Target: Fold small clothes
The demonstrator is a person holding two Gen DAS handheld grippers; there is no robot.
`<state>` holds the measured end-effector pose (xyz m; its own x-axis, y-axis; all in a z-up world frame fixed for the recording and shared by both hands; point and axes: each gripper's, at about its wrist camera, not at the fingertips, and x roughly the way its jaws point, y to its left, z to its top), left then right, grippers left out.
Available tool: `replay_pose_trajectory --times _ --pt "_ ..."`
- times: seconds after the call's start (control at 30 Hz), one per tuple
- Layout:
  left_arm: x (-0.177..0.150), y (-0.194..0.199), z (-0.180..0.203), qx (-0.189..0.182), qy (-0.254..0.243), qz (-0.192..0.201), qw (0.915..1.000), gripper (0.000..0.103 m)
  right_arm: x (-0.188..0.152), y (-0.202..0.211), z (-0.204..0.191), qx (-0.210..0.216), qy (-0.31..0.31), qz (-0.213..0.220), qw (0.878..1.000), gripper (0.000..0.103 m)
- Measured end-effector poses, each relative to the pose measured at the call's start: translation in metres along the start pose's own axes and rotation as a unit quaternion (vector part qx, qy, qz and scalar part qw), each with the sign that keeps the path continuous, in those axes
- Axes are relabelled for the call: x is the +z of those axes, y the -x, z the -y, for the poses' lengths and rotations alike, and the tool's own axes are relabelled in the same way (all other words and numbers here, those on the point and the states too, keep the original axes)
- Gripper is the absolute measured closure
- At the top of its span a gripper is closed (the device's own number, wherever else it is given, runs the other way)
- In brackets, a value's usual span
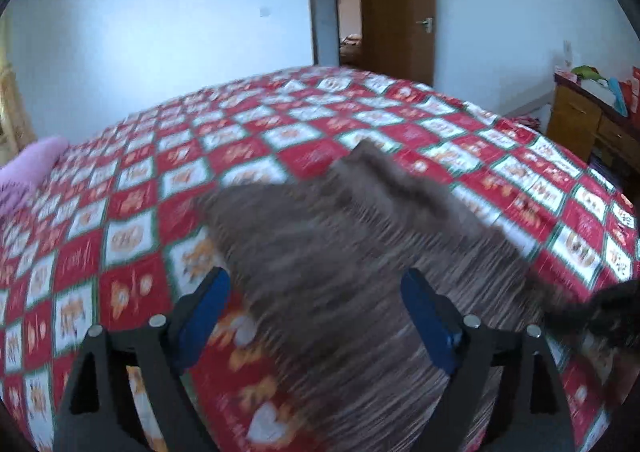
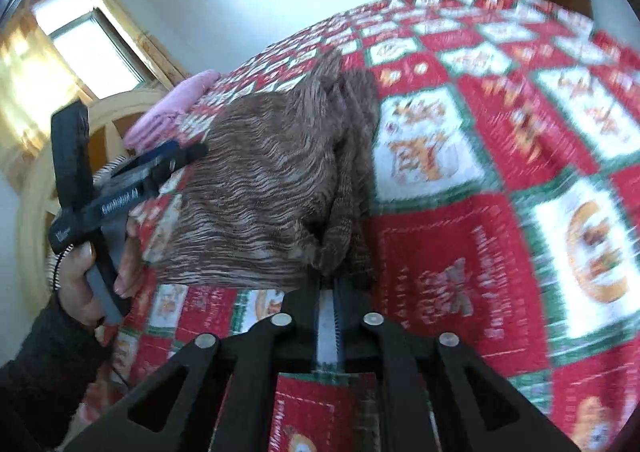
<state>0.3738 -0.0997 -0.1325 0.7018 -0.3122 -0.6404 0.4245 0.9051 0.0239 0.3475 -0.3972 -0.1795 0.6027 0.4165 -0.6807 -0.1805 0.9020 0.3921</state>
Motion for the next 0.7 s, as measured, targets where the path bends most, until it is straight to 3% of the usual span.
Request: replay_pose_trajectory --times 0.07,0.1,0.2,0.3,0.33,0.4,0.43,0.6,0.7 --pt "-0.009 -0.006 -0.010 -0.009 0.026 -0.009 0.9996 0.013 0.009 0.013 -0.002 -0.025 0.000 0.036 0.999 0.041" --pt "-0.013 -0.009 -0.015 -0.020 0.043 -0.014 0.9988 0.013 0.014 0.017 -0.001 -0.023 -0.007 0.049 0.998 0.037" --pt "-0.022 -0.019 -0.018 -0.047 0.079 -0.021 0.9956 0.013 0.042 0.013 -0.008 -0.009 -0.013 0.059 0.998 0.037" --pt "-0.029 -0.025 -0.012 -0.055 0.076 -0.029 0.9951 0.013 0.078 -0.016 -0.015 0.006 -0.013 0.045 0.999 0.037" --pt "-0.030 -0.025 -0.008 -0.055 0.068 -0.032 0.9956 0.013 0.087 -0.030 -0.014 0.009 -0.015 0.033 0.999 0.038" --pt "-0.031 -0.022 -0.003 -0.058 0.057 -0.026 0.9963 0.004 0.103 -0.061 -0.010 0.015 -0.021 0.006 1.000 0.062" --pt "-0.031 -0.020 -0.002 -0.058 0.053 -0.024 0.9966 0.001 0.107 -0.078 -0.007 0.014 -0.027 -0.015 0.999 0.095" --pt "-0.037 -0.019 -0.008 -0.054 0.067 -0.027 0.9959 0.000 0.101 -0.093 0.014 -0.022 -0.064 -0.007 0.998 0.096" --pt "-0.039 -0.022 -0.013 -0.061 0.080 -0.035 0.9943 0.000 0.089 -0.088 0.027 -0.020 -0.079 0.002 0.997 0.096"
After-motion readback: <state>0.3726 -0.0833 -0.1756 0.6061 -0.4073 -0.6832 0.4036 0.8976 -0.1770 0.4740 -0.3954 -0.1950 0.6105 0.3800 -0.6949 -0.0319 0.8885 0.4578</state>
